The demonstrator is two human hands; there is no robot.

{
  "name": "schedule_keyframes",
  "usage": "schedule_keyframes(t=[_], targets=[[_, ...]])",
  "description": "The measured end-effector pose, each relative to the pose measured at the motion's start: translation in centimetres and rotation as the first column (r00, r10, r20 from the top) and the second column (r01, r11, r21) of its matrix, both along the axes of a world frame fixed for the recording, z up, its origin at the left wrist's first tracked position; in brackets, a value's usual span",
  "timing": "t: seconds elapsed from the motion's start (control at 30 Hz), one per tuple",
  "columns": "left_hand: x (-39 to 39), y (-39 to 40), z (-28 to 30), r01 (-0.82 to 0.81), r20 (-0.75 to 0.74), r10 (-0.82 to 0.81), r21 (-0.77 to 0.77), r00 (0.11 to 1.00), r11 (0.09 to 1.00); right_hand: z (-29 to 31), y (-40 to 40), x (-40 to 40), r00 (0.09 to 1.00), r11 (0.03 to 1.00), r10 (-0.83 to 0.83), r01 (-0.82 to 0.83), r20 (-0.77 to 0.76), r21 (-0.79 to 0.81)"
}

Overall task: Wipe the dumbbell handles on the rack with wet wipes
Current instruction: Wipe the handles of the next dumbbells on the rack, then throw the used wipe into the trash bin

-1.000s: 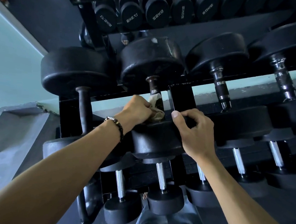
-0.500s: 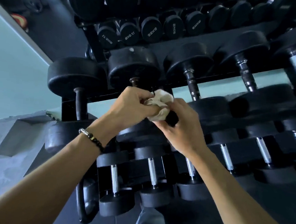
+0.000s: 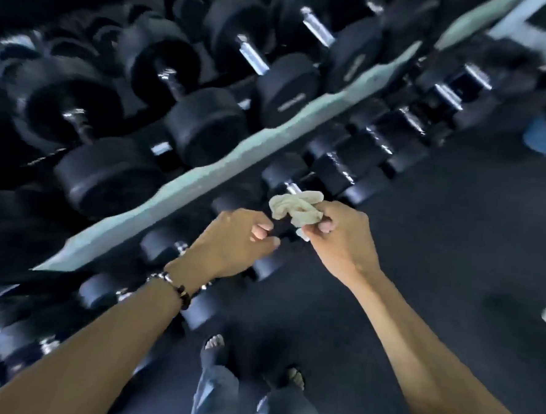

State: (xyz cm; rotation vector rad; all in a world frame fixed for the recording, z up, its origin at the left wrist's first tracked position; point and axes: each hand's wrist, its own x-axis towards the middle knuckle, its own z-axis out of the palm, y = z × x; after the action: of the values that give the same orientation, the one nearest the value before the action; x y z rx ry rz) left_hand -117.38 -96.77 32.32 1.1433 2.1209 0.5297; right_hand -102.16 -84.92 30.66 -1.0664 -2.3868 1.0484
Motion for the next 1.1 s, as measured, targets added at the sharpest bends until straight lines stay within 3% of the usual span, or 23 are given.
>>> schedule_keyframes(t=[0.07,0.17,0.3,0.43,0.8,1.1], targets=[[3.9,4.6,-1.3,0.181,-0.101,-0.186,-0.059,0.977,0.982,-0.5,3.3,4.2,0.993,0.995,-0.095,0.094,0.072,0.011],[9.1,11.3,-2.7,0.422,-0.272,-0.447,-0.149,0.852,0.894,-1.5,8.1,9.7,0.96,0.971,-0.232,0.22,0.156,0.09],[14.4,19.9,-3.9,0.592,-0.38,-0.611,-0.181,0.695,0.786,-2.6,14.6,15.4,0.902,0.929,-0.359,0.322,0.239,0.182],[18.1,29.5,-5.4,0.68,-0.47,-0.668,-0.179,0.576,0.711,-3.4,22.8,19.3,0.827,0.885,-0.463,0.416,0.318,0.207],[25.7,55.9,-6.2,0.794,-0.468,-0.775,-0.217,0.425,0.567,-3.0,45.9,27.9,0.69,0.79,-0.607,0.577,0.394,0.206],[35.5,77.9,-8.4,0.784,-0.487,-0.771,-0.242,0.411,0.571,-5.5,67.9,38.1,0.67,0.778,-0.623,0.585,0.403,0.23]])
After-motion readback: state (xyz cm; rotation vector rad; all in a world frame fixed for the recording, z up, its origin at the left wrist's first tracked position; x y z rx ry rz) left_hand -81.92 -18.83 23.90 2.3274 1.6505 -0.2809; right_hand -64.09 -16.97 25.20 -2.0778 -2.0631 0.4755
